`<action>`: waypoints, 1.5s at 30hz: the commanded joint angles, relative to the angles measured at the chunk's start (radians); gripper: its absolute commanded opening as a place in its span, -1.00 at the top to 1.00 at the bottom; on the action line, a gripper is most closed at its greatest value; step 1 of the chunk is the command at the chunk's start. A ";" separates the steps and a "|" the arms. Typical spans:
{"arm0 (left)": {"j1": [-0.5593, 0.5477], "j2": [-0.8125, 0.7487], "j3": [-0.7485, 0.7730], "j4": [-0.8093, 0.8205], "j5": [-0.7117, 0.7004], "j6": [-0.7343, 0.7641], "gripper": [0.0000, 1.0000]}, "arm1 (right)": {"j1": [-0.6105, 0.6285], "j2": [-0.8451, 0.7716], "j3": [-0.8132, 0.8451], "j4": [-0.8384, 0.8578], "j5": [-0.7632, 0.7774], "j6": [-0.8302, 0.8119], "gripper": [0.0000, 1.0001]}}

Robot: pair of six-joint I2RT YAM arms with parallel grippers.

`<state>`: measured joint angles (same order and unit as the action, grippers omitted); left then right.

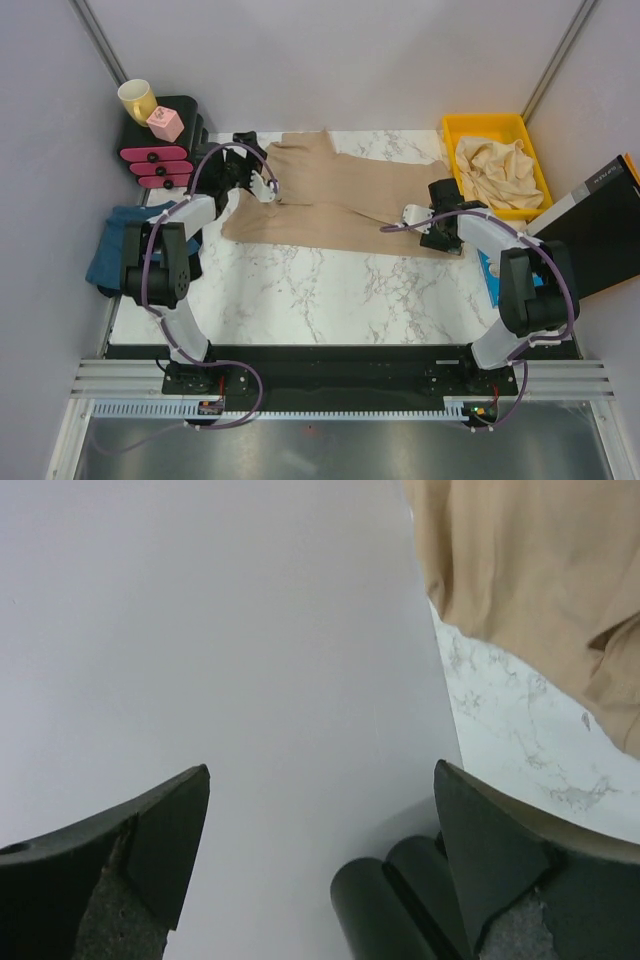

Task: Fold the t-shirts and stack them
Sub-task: Fold the tshirt

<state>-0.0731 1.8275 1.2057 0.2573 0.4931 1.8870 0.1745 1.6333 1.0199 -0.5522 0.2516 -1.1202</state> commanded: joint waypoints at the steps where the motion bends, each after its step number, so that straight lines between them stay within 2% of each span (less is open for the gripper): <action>1: -0.027 0.048 -0.047 0.345 -0.167 -0.106 -0.99 | 0.003 -0.030 0.008 0.144 0.126 0.072 -0.42; 5: -0.054 0.088 -0.029 0.535 -0.293 -0.150 -0.99 | 0.002 -0.044 -0.017 0.259 0.221 0.082 -0.41; 6: -0.062 0.088 -0.026 0.556 -0.326 -0.151 -0.99 | 0.000 -0.058 -0.027 0.331 0.266 0.080 -0.40; 8: -0.065 0.049 -0.055 0.559 -0.330 -0.166 -0.99 | 0.002 -0.065 -0.004 0.302 0.256 0.079 -0.38; 10: -0.063 -0.003 -0.116 0.513 -0.301 -0.175 -0.99 | 0.000 -0.081 0.058 0.174 0.151 0.092 -0.32; 13: -0.039 -0.178 -0.185 0.228 -0.168 -0.200 -0.97 | -0.001 -0.124 0.136 -0.099 -0.102 0.074 -0.20; 14: -0.028 -0.257 -0.189 -0.014 -0.130 -0.184 -0.93 | -0.001 -0.139 0.147 -0.159 -0.160 0.056 -0.18; 15: -0.013 -0.290 -0.187 -0.130 -0.075 -0.160 -0.92 | 0.003 -0.144 0.146 -0.232 -0.191 0.042 -0.17; 17: -0.005 -0.350 -0.211 -0.340 -0.051 -0.102 -0.92 | 0.016 -0.145 0.137 -0.305 -0.248 -0.001 -0.16; 20: -0.002 -0.375 -0.270 -0.462 -0.036 -0.022 -0.87 | 0.032 -0.135 0.103 -0.359 -0.302 -0.015 -0.15; 26: -0.017 -0.312 -0.295 -0.474 -0.019 0.008 -0.85 | 0.092 -0.057 0.060 -0.330 -0.333 -0.013 -0.15; 34: -0.030 -0.188 -0.219 -0.458 -0.054 -0.026 -0.78 | 0.094 0.052 0.111 -0.239 -0.305 -0.012 -0.15; 45: -0.036 -0.129 -0.210 -0.481 -0.074 0.020 -0.75 | 0.094 0.163 0.130 -0.149 -0.291 -0.001 -0.08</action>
<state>-0.1024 1.6917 0.9642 -0.2008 0.4198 1.8587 0.2703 1.7687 1.1000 -0.7391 -0.0288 -1.1225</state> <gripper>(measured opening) 0.874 0.541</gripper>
